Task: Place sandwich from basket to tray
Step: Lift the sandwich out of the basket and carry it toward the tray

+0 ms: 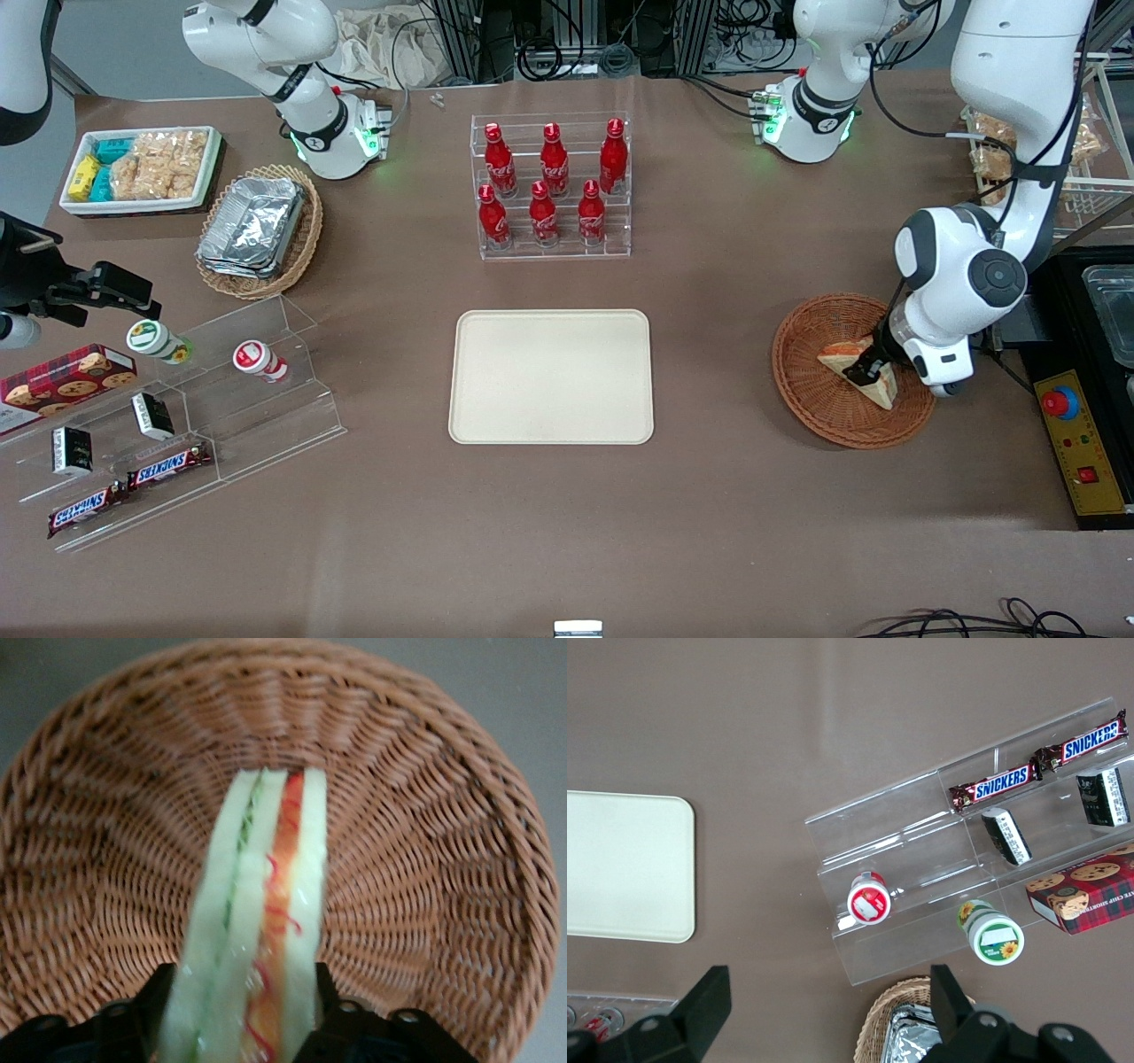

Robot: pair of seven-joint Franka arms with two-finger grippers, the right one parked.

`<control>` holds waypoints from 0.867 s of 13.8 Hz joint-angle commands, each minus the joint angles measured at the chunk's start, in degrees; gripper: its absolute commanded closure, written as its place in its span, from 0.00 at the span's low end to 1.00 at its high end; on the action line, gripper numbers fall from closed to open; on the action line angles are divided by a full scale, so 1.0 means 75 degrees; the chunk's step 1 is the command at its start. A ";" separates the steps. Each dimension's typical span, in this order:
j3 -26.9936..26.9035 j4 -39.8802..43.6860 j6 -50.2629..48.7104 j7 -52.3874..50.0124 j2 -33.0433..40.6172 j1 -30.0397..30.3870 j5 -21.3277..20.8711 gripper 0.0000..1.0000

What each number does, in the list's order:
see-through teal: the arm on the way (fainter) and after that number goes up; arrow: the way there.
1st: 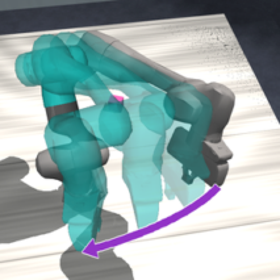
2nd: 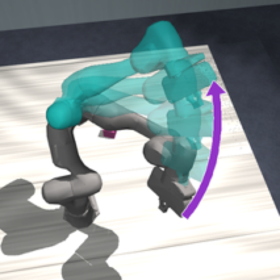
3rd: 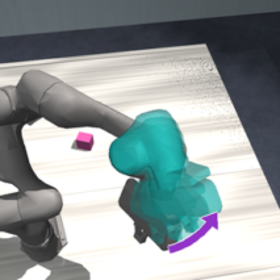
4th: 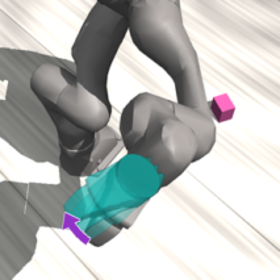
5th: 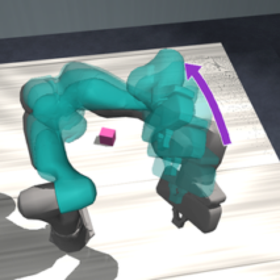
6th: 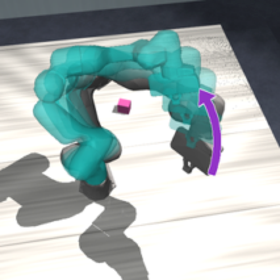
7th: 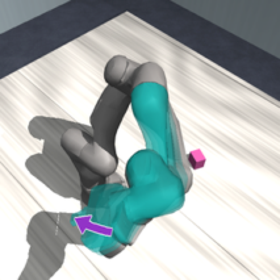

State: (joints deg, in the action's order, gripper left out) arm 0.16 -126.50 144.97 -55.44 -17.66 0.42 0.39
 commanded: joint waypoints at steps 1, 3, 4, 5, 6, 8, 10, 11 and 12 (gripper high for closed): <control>-0.0069 0.0039 0.0265 -0.0143 0.0150 0.0037 -0.0263 1.00; -0.0057 0.0178 -0.0852 0.0578 0.0898 0.0026 -0.0252 1.00; -0.0045 0.0504 -0.1905 0.1233 0.1157 0.0025 -0.0147 1.00; -0.0010 0.0902 -0.2890 0.1622 0.1311 -0.0056 -0.0111 1.00; 0.0071 0.1312 -0.3758 0.1812 0.1416 -0.0126 -0.0076 1.00; 0.0654 0.2156 -0.4980 0.2129 0.1476 -0.0267 0.0145 1.00; 0.1521 0.2837 -0.5780 0.2387 0.1441 -0.0268 0.0241 1.00; 0.1908 0.2933 -0.5817 0.2492 0.1453 -0.0279 0.0264 1.00; 0.2341 0.2991 -0.5760 0.2610 0.1464 -0.0268 0.0380 1.00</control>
State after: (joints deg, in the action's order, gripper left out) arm 13.29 -106.60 103.27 -38.61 -5.46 -1.82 1.99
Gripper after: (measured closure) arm 0.802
